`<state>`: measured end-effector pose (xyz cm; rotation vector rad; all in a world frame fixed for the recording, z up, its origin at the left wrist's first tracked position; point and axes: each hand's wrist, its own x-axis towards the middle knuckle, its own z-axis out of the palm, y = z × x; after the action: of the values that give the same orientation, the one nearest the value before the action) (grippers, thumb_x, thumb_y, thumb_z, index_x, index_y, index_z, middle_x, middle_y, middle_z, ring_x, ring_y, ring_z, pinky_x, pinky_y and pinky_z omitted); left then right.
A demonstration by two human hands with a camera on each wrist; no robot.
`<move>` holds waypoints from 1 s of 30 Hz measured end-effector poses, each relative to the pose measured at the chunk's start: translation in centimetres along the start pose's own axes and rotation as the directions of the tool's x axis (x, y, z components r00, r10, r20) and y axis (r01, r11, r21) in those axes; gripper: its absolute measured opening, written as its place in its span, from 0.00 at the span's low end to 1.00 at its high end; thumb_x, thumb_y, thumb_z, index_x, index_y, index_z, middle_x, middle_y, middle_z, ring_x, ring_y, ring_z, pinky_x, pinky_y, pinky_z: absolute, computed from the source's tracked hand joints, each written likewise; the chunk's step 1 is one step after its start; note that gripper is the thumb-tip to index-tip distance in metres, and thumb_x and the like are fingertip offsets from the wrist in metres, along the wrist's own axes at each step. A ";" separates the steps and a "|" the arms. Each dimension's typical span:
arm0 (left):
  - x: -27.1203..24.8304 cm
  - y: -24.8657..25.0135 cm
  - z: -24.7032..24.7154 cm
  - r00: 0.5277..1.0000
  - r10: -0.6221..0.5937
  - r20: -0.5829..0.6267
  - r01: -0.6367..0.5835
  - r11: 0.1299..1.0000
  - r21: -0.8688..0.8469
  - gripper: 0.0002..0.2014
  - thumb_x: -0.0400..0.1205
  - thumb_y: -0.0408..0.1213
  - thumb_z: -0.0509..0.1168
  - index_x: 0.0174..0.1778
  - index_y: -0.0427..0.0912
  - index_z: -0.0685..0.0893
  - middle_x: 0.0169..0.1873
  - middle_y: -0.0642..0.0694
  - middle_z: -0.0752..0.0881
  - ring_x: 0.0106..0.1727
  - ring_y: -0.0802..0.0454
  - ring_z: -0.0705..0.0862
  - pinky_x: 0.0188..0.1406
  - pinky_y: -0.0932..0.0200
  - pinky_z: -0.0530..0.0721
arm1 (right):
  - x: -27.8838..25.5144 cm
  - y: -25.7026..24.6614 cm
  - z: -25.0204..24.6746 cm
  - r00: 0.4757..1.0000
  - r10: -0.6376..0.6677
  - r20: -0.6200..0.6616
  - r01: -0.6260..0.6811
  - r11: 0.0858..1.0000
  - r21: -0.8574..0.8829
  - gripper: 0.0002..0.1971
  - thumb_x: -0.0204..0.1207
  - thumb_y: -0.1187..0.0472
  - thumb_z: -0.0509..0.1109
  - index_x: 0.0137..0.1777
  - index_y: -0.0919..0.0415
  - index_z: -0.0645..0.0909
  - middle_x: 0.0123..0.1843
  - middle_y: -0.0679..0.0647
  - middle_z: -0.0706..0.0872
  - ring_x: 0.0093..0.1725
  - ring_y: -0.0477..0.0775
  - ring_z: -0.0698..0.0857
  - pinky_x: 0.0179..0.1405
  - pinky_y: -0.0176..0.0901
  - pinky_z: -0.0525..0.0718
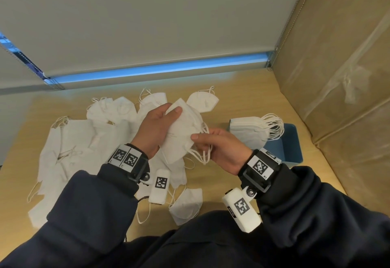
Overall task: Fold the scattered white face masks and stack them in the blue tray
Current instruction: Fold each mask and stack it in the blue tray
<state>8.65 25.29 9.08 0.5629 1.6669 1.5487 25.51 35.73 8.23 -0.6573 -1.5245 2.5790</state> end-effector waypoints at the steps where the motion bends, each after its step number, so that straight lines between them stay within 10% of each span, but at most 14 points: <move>1: 0.2 -0.1 -0.4 1.000 0.007 -0.002 -0.007 1.000 -0.003 0.08 0.88 0.42 0.67 0.55 0.45 0.90 0.55 0.41 0.92 0.57 0.41 0.91 0.61 0.40 0.87 | 0.0 0.1 -0.2 0.998 -0.017 -0.056 0.019 0.999 0.037 0.15 0.73 0.63 0.74 0.26 0.56 0.77 0.27 0.52 0.73 0.30 0.51 0.75 0.38 0.44 0.74; 7: 1.3 -1.8 -2.3 0.996 0.090 -0.024 -0.085 0.983 0.163 0.10 0.86 0.44 0.69 0.50 0.40 0.87 0.47 0.46 0.90 0.51 0.50 0.88 0.54 0.47 0.84 | -0.1 -1.6 -3.1 0.964 0.052 -0.262 0.065 0.906 0.418 0.18 0.82 0.68 0.64 0.30 0.56 0.72 0.23 0.52 0.70 0.34 0.56 0.84 0.40 0.47 0.88; 13: 2.0 -1.3 -0.9 0.982 0.183 0.042 -0.187 0.948 0.257 0.09 0.82 0.32 0.73 0.57 0.43 0.87 0.36 0.49 0.90 0.45 0.43 0.91 0.43 0.47 0.91 | -0.3 -3.7 -6.4 0.890 -0.181 -0.418 0.044 0.948 -0.316 0.07 0.76 0.73 0.75 0.41 0.62 0.83 0.29 0.61 0.81 0.25 0.52 0.78 0.30 0.43 0.78; 17: 2.7 -0.6 0.5 0.958 0.220 0.184 -0.277 0.879 0.389 0.21 0.81 0.35 0.76 0.67 0.58 0.85 0.27 0.46 0.85 0.37 0.47 0.87 0.41 0.52 0.92 | -1.9 -4.9 -9.5 0.854 -0.184 -0.487 0.044 0.958 -0.285 0.06 0.75 0.72 0.76 0.42 0.61 0.85 0.28 0.58 0.85 0.28 0.54 0.82 0.32 0.45 0.79; 26: 4.2 -2.5 7.3 0.888 0.351 0.296 -0.459 0.671 0.582 0.06 0.80 0.41 0.77 0.52 0.50 0.92 0.42 0.58 0.88 0.44 0.64 0.85 0.48 0.72 0.78 | -6.3 -6.8 -15.0 0.830 -0.185 -0.526 -0.010 0.939 -0.345 0.06 0.76 0.71 0.75 0.43 0.61 0.87 0.40 0.63 0.89 0.39 0.56 0.86 0.43 0.46 0.82; 30: 4.8 -3.8 10.3 0.890 0.270 0.367 -0.442 0.707 0.552 0.08 0.78 0.39 0.78 0.51 0.55 0.92 0.43 0.55 0.91 0.43 0.63 0.85 0.48 0.71 0.80 | -7.5 -6.4 -16.7 0.733 -0.297 -0.612 -0.098 0.844 -0.527 0.04 0.73 0.68 0.81 0.42 0.61 0.89 0.41 0.55 0.90 0.36 0.40 0.86 0.38 0.30 0.81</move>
<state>14.49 34.79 4.65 1.4634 1.9236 1.0564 38.00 50.54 9.14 -1.3310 -1.8725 1.4883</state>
